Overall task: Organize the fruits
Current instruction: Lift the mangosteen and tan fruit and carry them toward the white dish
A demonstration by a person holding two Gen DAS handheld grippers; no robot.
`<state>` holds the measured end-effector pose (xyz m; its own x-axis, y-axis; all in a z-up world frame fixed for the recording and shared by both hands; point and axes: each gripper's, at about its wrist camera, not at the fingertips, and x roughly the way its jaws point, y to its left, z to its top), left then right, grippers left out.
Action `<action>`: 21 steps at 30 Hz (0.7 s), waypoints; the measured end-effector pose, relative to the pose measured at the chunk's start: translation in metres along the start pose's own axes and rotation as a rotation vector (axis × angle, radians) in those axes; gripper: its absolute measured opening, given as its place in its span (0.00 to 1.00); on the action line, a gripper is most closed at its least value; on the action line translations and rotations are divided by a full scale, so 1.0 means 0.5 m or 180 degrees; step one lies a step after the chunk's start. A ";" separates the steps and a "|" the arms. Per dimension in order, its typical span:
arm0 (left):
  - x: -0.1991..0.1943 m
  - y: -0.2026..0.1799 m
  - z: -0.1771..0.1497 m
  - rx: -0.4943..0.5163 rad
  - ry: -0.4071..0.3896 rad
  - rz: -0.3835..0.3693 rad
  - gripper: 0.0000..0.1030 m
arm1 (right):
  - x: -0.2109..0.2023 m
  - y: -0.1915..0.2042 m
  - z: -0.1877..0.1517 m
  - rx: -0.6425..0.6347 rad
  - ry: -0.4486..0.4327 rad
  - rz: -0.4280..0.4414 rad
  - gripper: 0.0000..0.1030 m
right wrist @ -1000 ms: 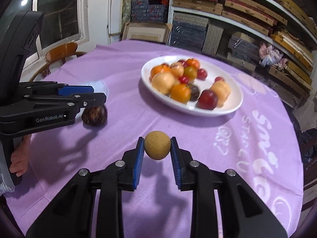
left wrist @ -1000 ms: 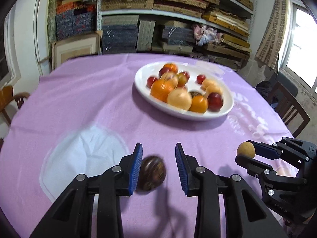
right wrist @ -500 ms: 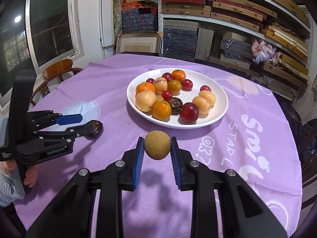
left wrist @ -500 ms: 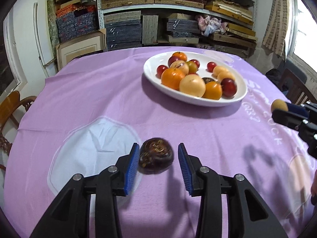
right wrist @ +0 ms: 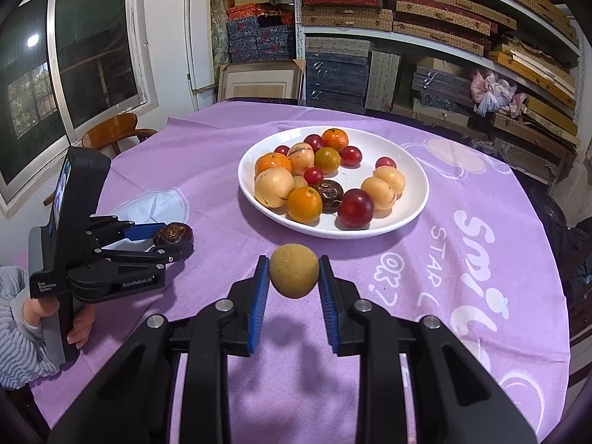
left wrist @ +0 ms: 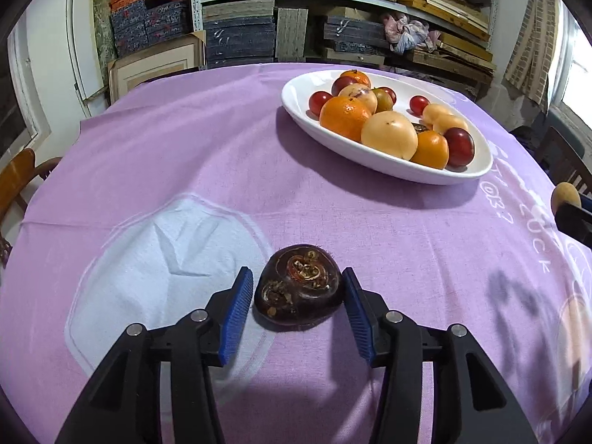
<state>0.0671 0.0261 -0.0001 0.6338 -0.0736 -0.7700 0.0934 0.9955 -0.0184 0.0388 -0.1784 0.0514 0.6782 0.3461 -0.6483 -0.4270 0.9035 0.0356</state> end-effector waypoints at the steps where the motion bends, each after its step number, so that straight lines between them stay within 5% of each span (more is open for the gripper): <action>1: 0.001 0.000 0.000 0.0006 0.0005 0.0010 0.49 | 0.002 -0.001 -0.002 0.0006 0.0006 0.0006 0.25; 8: -0.002 -0.008 0.001 0.0070 -0.0025 0.0054 0.45 | 0.008 -0.004 -0.011 0.0040 0.0026 0.0031 0.25; 21: -0.105 -0.052 0.071 0.0148 -0.0553 0.0106 0.45 | -0.021 -0.013 0.017 0.0032 -0.0075 -0.0069 0.25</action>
<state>0.0588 0.0020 0.0635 0.7599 -0.0540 -0.6478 0.1029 0.9940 0.0378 0.0397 -0.1857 0.0643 0.7012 0.3321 -0.6309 -0.4061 0.9133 0.0294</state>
